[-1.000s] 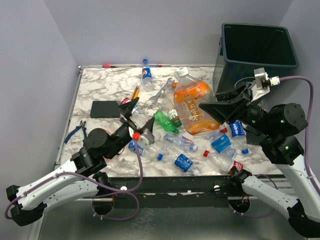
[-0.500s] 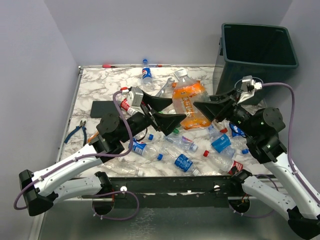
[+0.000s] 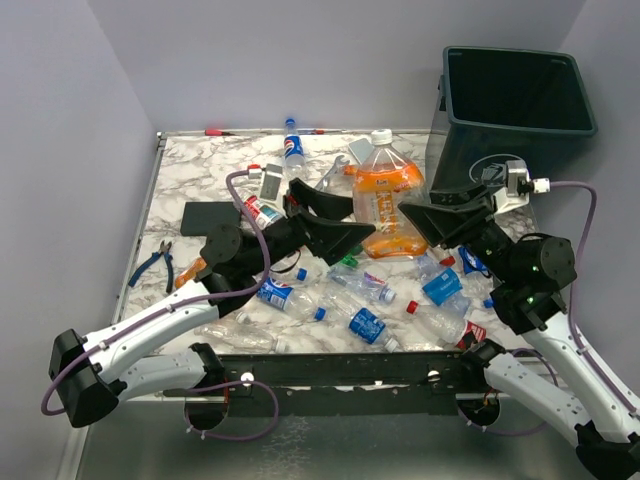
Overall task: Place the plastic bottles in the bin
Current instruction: Place the plastic bottle in the trash bin.
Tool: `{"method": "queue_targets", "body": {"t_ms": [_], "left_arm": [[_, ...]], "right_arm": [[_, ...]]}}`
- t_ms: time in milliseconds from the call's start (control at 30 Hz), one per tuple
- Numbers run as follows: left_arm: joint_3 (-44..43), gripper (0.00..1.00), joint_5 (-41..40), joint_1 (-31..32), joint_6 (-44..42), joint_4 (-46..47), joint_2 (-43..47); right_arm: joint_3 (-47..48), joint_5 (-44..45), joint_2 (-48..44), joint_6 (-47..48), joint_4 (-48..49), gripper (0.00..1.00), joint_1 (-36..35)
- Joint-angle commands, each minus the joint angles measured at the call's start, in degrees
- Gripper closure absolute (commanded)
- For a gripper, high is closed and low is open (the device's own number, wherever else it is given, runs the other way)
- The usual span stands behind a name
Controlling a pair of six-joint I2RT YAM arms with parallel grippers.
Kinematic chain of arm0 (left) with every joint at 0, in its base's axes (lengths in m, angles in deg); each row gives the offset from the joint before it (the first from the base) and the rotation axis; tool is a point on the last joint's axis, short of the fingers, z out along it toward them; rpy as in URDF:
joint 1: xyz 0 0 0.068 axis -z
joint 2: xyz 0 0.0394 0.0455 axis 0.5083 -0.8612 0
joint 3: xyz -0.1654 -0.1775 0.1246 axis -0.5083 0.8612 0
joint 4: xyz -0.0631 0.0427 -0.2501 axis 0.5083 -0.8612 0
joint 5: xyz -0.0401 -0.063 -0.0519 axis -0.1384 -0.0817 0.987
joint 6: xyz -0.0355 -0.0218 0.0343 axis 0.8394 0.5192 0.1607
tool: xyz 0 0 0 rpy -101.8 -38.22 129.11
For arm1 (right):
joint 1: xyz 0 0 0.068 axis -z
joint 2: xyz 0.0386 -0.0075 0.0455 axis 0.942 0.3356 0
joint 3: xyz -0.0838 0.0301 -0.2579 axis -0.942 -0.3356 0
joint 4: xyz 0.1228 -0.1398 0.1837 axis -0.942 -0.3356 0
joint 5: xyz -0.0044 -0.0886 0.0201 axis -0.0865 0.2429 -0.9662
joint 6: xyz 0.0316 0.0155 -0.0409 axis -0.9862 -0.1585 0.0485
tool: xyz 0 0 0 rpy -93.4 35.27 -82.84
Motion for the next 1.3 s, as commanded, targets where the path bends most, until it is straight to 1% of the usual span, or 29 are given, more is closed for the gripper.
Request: {"method": "queue_targets", "body": {"t_ms": [0,100,200,333,433,500,567,600,633,667,700,733,767,833,867,900,1000,1033,1100,1167,1267], "left_arm": [[3.8,0.01,4.8,1.1,3.3,-1.2,-0.3],[4.1,0.01,5.2,0.8,3.3,-1.4,0.4],[3.5,0.01,6.9,0.8,3.9,-1.2,-0.6],[2.8,0.01,10.4,0.9,6.3,2.2,-2.6],[2.5,0.06,12.5,0.9,8.0,4.9,-4.1],[2.4,0.13,13.6,0.9,9.1,6.6,-5.2],[2.3,0.27,15.0,1.0,10.0,8.3,-6.2],[2.3,0.37,15.4,1.0,10.0,8.6,-6.5],[2.3,0.45,15.6,1.0,9.9,8.7,-6.5],[2.6,0.51,15.6,1.0,9.6,8.7,-6.3],[3.0,0.55,15.7,1.0,9.3,8.7,-5.7],[3.4,0.57,15.7,0.9,8.9,8.6,-5.2],[4.0,0.58,15.5,0.8,8.4,8.1,-4.4],[4.5,0.60,15.1,0.6,6.2,4.3,-2.5],[4.4,0.61,14.7,0.7,4.2,1.1,-1.2],[4.0,0.62,13.7,0.6,1.7,-3.3,-0.3],[2.0,0.65,9.6,0.7,-9.1,-17.8,2.6],[1.3,0.65,8.1,0.6,-12.7,-23.0,3.2],[-0.1,0.67,4.4,0.7,-18.8,-31.1,4.1],[-0.5,0.67,1.1,0.7,-23.7,-36.3,4.5],[0.2,0.70,-0.2,0.7,-29.0,-39.2,5.4]], "right_arm": [[-0.6,-5.0,-1.1,-3.8,4.3,0.68,-1.3],[-0.4,-5.2,-2.0,-3.7,3.8,0.68,-1.3],[-0.4,-7.2,-0.9,-4.9,4.7,0.68,-1.3],[-3.3,-7.2,0.5,-8.0,9.6,0.68,-1.3],[-4.7,-7.5,1.9,-9.6,13.1,0.68,-1.3],[-5.2,-8.4,3.2,-10.3,14.8,0.68,-1.3],[-5.5,-9.1,4.0,-10.8,15.7,0.67,-1.3],[-5.4,-9.3,4.2,-10.6,15.5,0.66,-1.3],[-5.0,-9.2,4.1,-10.1,14.6,0.63,-1.3],[-4.2,-9.0,3.8,-9.1,11.6,0.55,-1.3],[-2.9,-8.7,3.5,-7.7,8.7,0.43,-1.3],[-1.1,-7.9,3.0,-6.4,4.2,0.28,-1.3],[1.0,-7.3,2.7,-4.4,-1.4,0.20,-1.3],[6.0,-4.8,1.9,0.5,-12.5,0.10,-1.3],[8.5,-3.8,1.7,3.2,-18.0,0.03,-1.3],[11.4,-2.7,1.7,5.6,-25.2,0.00,-1.3],[21.7,0.0,3.9,13.5,-40.1,0.00,-1.3],[25.4,0.4,5.4,14.8,-44.3,0.00,-1.3],[32.9,0.6,9.4,17.9,-51.5,0.04,-1.3],[39.4,0.3,13.4,19.3,-56.1,0.08,-1.3],[45.0,-0.1,19.2,20.3,-60.1,0.12,-1.3]]}}
